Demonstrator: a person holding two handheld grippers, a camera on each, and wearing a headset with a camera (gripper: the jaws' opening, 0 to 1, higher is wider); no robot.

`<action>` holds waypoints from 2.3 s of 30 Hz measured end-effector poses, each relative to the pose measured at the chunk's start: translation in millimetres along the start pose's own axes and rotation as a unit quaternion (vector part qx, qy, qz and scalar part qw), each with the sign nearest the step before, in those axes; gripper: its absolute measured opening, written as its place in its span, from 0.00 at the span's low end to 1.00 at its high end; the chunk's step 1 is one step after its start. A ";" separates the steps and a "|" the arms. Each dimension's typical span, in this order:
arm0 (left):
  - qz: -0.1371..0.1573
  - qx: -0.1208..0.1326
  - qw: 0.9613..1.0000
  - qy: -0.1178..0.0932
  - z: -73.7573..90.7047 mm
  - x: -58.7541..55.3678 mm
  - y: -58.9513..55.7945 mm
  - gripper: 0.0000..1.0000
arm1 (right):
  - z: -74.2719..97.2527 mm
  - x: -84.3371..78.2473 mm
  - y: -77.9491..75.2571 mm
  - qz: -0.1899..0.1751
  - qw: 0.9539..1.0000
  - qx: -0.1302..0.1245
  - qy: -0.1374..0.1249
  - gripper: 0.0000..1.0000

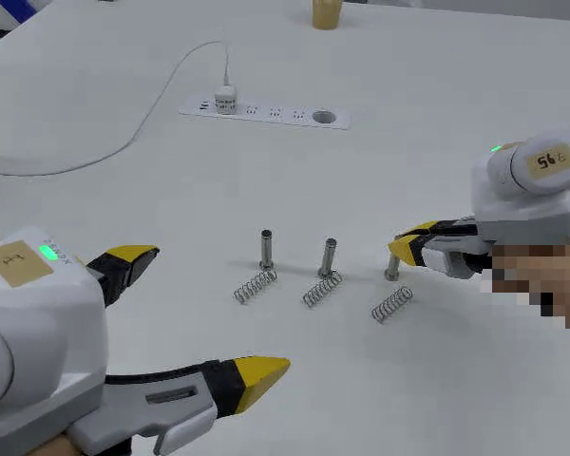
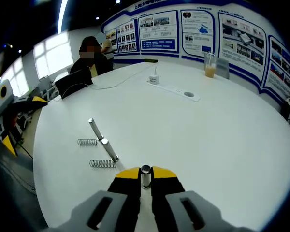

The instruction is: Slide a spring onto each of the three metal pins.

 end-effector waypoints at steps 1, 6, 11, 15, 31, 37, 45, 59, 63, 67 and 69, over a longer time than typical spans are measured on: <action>-0.001 0.000 1.000 0.000 0.2 -0.1 -0.1 0.92 | 0.1 -0.3 0.2 -0.001 1.000 -0.001 0.002 0.08; -0.001 0.001 1.000 -0.001 1.3 -0.1 0.1 0.91 | 1.6 -1.7 1.3 -0.001 1.000 -0.002 0.009 0.08; -0.004 0.004 1.000 -0.001 1.8 0.6 0.9 0.92 | 2.0 -2.5 1.5 -0.004 1.000 -0.001 0.013 0.08; -0.008 0.005 1.000 -0.001 2.0 1.9 1.1 0.92 | 2.2 -2.8 1.8 -0.010 1.000 -0.002 0.018 0.08; -0.019 0.007 1.000 0.004 1.4 2.0 0.9 0.90 | 2.7 -3.1 6.2 0.004 1.000 0.005 0.027 0.10; -0.028 0.008 1.000 0.002 1.7 2.8 1.5 0.89 | 5.9 -2.6 2.6 -0.007 1.000 -0.008 0.023 0.19; -0.035 0.011 0.999 0.009 -1.0 1.3 5.8 0.86 | 18.3 7.3 5.0 -0.017 1.000 -0.007 -0.009 0.24; -0.042 0.027 0.998 0.024 -16.7 -7.1 22.7 0.71 | 39.2 19.5 22.7 -0.007 0.998 0.010 -0.069 0.37; -0.045 0.023 0.998 0.031 -23.6 -9.7 27.4 0.67 | 44.0 20.4 28.4 -0.003 0.997 0.016 -0.080 0.41; -0.032 0.013 0.999 0.033 -32.2 -13.7 33.3 0.64 | 47.9 19.8 35.2 -0.002 0.995 0.022 -0.093 0.47; -0.032 0.007 0.999 0.037 -36.8 -16.1 35.1 0.62 | 49.3 19.3 38.5 0.001 0.995 0.026 -0.098 0.48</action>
Point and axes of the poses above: the centre of the closed fingertips' face, and the gripper's own axes: z roughly backward along the fingers, y roughly to its left, x roughly out of its top, the point moved 6 cm from there along z, roughly backward along the fingers, and after that the axes turned 9 degrees about z, right-handed, at the moved point
